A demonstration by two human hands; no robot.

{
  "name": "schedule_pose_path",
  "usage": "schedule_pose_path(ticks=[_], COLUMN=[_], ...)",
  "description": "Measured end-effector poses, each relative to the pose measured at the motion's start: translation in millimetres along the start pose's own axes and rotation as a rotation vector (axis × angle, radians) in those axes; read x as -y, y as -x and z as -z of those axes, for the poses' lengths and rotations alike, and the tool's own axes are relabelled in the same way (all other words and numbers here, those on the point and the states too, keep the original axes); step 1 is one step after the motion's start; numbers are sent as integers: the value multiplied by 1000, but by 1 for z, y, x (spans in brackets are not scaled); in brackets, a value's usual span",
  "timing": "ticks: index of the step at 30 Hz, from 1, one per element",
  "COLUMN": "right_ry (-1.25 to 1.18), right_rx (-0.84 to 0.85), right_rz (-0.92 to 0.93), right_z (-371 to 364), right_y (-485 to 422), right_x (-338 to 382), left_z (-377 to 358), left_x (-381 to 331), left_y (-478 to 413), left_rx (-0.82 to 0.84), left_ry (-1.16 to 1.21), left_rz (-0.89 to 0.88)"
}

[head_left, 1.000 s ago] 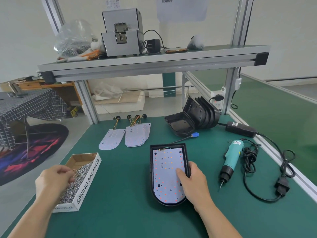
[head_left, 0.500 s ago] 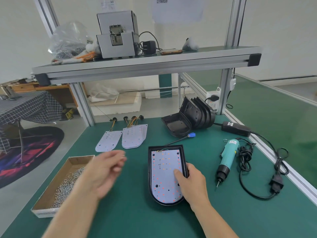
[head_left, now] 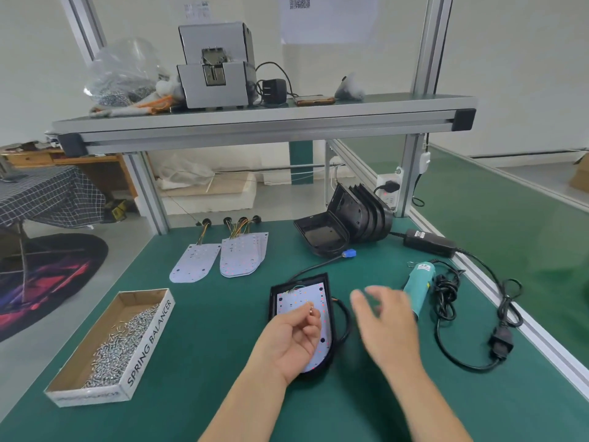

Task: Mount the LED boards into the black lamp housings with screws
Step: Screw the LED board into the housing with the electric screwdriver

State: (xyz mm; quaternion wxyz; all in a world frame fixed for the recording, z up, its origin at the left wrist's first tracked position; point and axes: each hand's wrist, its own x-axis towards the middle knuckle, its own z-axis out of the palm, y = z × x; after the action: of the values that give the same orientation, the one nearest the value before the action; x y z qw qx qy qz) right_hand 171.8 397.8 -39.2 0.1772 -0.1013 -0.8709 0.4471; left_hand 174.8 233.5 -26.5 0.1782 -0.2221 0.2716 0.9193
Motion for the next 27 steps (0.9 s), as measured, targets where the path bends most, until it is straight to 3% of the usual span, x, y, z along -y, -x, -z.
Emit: schedule_pose_path(ticks=[2, 5, 10, 12, 14, 17, 20, 24, 27], right_ry=[228, 545, 475, 186, -265, -777, -1145, -1622, -1791], right_rx=[-64, 121, 162, 146, 167, 223, 296, 538, 499], right_rz=[-77, -262, -340, -458, -547, -524, -386, -314, -372], right_z=[25, 42, 36, 39, 40, 39, 41, 43, 37], right_y=[-26, -57, -81, -82, -78, -64, -56, -61, -65], right_x=[-11, -22, -24, -27, -27, -20, -9, 7, 22], left_z=[3, 4, 4, 4, 5, 6, 8, 5, 5], left_x=[-1, -1, -4, -4, -4, -4, -5, -6, -5], left_y=[1, 3, 4, 4, 3, 2, 2, 3, 4], left_rx=[-4, 26, 69, 71, 71, 61, 73, 84, 72], left_ry=[20, 47, 56, 52, 37, 3, -4, 27, 47], left_rz=[13, 42, 66, 67, 67, 65, 77, 92, 89])
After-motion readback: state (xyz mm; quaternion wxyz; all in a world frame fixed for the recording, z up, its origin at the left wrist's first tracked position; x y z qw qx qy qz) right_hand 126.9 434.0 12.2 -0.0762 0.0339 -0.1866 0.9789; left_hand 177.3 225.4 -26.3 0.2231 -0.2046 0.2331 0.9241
